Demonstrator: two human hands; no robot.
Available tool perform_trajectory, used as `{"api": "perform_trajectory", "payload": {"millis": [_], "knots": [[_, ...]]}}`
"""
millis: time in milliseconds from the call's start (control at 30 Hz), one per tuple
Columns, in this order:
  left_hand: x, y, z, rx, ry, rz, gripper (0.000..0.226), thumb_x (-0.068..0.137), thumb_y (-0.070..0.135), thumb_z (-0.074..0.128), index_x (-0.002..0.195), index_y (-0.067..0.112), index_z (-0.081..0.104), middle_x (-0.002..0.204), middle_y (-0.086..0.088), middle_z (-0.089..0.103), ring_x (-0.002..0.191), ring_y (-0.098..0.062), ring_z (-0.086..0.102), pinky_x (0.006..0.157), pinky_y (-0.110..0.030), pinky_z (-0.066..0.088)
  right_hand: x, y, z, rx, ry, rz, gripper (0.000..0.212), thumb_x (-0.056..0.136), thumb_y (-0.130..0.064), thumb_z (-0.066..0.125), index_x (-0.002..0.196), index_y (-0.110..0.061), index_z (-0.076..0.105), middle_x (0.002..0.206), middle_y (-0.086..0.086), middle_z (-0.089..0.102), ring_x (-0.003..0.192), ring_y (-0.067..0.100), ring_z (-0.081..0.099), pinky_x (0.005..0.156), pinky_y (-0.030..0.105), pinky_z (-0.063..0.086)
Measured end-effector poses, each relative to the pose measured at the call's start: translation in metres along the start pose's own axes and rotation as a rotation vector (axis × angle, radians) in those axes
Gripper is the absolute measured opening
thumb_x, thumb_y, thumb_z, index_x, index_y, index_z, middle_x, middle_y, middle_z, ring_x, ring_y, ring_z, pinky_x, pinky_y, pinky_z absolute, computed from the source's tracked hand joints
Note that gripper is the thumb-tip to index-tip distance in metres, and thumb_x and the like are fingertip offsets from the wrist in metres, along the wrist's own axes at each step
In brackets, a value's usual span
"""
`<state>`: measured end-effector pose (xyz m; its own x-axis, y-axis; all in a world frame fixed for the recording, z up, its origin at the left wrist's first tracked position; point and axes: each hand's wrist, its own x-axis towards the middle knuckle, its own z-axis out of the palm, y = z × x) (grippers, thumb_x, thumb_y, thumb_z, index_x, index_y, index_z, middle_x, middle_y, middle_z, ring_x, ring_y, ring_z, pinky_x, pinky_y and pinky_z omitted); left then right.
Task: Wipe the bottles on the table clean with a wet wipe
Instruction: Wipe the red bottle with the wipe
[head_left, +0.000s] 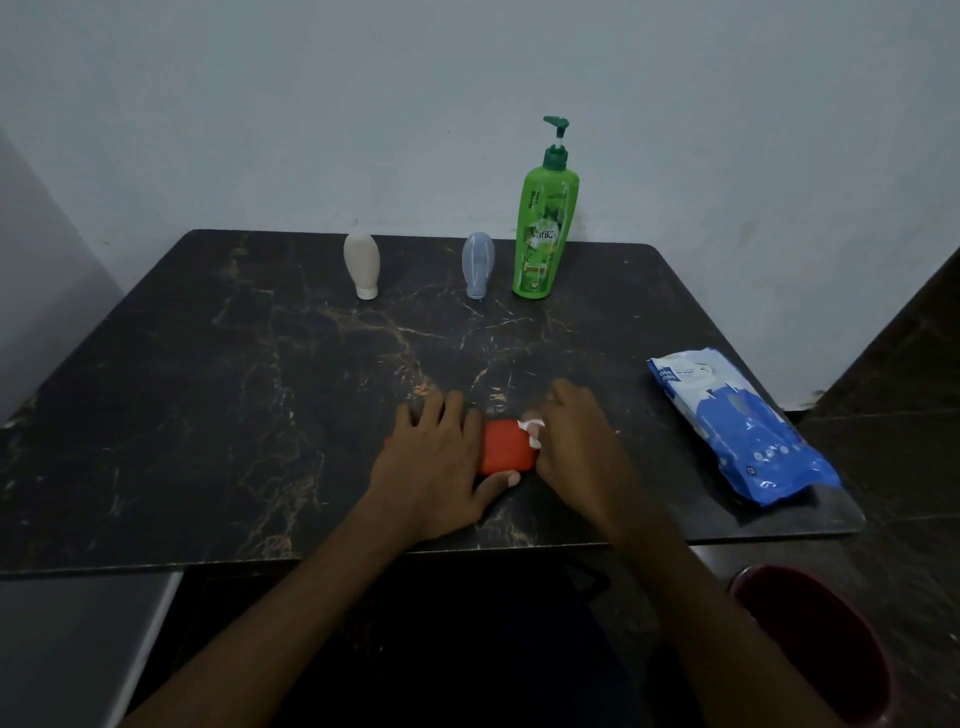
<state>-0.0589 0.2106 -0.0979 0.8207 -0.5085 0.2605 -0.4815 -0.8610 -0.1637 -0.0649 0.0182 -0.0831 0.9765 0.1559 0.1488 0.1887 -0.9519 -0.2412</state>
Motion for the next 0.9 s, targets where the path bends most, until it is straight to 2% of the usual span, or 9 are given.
{"api": "perform_trajectory", "payload": {"millis": [133, 200, 333, 467, 600, 667, 767, 833, 900], "knots": [[-0.001, 0.001, -0.001, 0.004, 0.014, -0.004, 0.078, 0.088, 0.084, 0.021, 0.112, 0.017, 0.052, 0.113, -0.008, 0.05, 0.101, -0.025, 0.046, 0.084, -0.045, 0.037, 0.032, -0.004, -0.017, 0.058, -0.099, 0.059, 0.018, 0.086, -0.015, 0.061, 0.101, -0.007, 0.064, 0.111, 0.01, 0.055, 0.104, 0.028, 0.053, 0.089, 0.038, 0.047], [-0.001, 0.001, 0.0, -0.007, 0.009, -0.007, 0.078, 0.087, 0.085, 0.02, 0.113, 0.018, 0.051, 0.112, -0.007, 0.051, 0.101, -0.025, 0.047, 0.084, -0.045, 0.038, 0.034, -0.002, -0.013, 0.016, -0.123, 0.055, 0.015, 0.085, -0.018, 0.059, 0.095, -0.009, 0.064, 0.108, 0.01, 0.055, 0.103, 0.028, 0.053, 0.087, 0.039, 0.047], [0.0, -0.001, 0.004, -0.026, 0.031, -0.001, 0.078, 0.086, 0.087, 0.023, 0.111, 0.019, 0.052, 0.11, -0.006, 0.053, 0.098, -0.024, 0.047, 0.083, -0.044, 0.037, -0.003, -0.007, 0.004, -0.061, 0.007, 0.063, 0.033, 0.083, -0.027, 0.065, 0.115, -0.02, 0.064, 0.128, 0.006, 0.051, 0.117, 0.025, 0.044, 0.095, 0.036, 0.039], [0.003, -0.005, 0.005, -0.042, 0.02, 0.008, 0.083, 0.084, 0.09, 0.019, 0.111, 0.019, 0.052, 0.109, -0.004, 0.054, 0.097, -0.023, 0.048, 0.086, -0.043, 0.04, -0.036, -0.018, 0.009, 0.057, 0.227, 0.121, 0.037, 0.075, -0.009, 0.07, 0.112, -0.014, 0.068, 0.117, 0.011, 0.054, 0.105, 0.03, 0.052, 0.087, 0.037, 0.044], [0.003, -0.005, 0.002, -0.092, 0.055, 0.047, 0.082, 0.084, 0.091, 0.023, 0.113, 0.019, 0.05, 0.109, -0.002, 0.054, 0.096, -0.022, 0.051, 0.089, -0.041, 0.043, -0.016, -0.01, -0.015, 0.025, 0.072, 0.1, 0.029, 0.085, -0.02, 0.064, 0.114, -0.016, 0.067, 0.116, 0.008, 0.052, 0.108, 0.024, 0.047, 0.09, 0.031, 0.039], [0.002, -0.004, 0.0, -0.132, 0.079, 0.056, 0.082, 0.084, 0.091, 0.026, 0.116, 0.02, 0.051, 0.109, -0.001, 0.055, 0.095, -0.02, 0.053, 0.087, -0.038, 0.045, 0.0, -0.007, -0.042, 0.254, -0.054, 0.165, 0.021, 0.089, -0.019, 0.064, 0.106, -0.011, 0.071, 0.102, 0.003, 0.059, 0.104, 0.02, 0.054, 0.078, 0.024, 0.042], [-0.001, -0.006, -0.003, -0.19, 0.14, 0.044, 0.081, 0.083, 0.091, 0.032, 0.117, 0.02, 0.051, 0.109, 0.001, 0.055, 0.091, -0.017, 0.055, 0.082, -0.033, 0.045, 0.017, -0.001, -0.077, 0.575, -0.252, 0.267, 0.014, 0.092, -0.016, 0.062, 0.101, -0.013, 0.073, 0.075, -0.004, 0.065, 0.071, 0.009, 0.061, 0.055, 0.014, 0.041], [-0.005, -0.009, -0.004, -0.264, 0.185, 0.026, 0.08, 0.082, 0.09, 0.038, 0.117, 0.02, 0.051, 0.109, 0.001, 0.056, 0.089, -0.016, 0.057, 0.079, -0.031, 0.044, 0.021, 0.0, -0.087, 0.849, -0.348, 0.347, 0.019, 0.094, -0.007, 0.055, 0.106, -0.004, 0.069, 0.076, 0.004, 0.068, 0.064, 0.011, 0.058, 0.055, 0.017, 0.046], [-0.007, -0.01, -0.006, -0.371, 0.238, -0.007, 0.079, 0.082, 0.088, 0.044, 0.119, 0.019, 0.049, 0.11, -0.001, 0.058, 0.088, -0.015, 0.058, 0.077, -0.03, 0.045, 0.018, -0.002, -0.089, 1.236, -0.358, 0.443, 0.022, 0.093, 0.002, 0.046, 0.107, 0.004, 0.063, 0.086, 0.014, 0.067, 0.074, 0.02, 0.061, 0.065, 0.029, 0.05]]}}
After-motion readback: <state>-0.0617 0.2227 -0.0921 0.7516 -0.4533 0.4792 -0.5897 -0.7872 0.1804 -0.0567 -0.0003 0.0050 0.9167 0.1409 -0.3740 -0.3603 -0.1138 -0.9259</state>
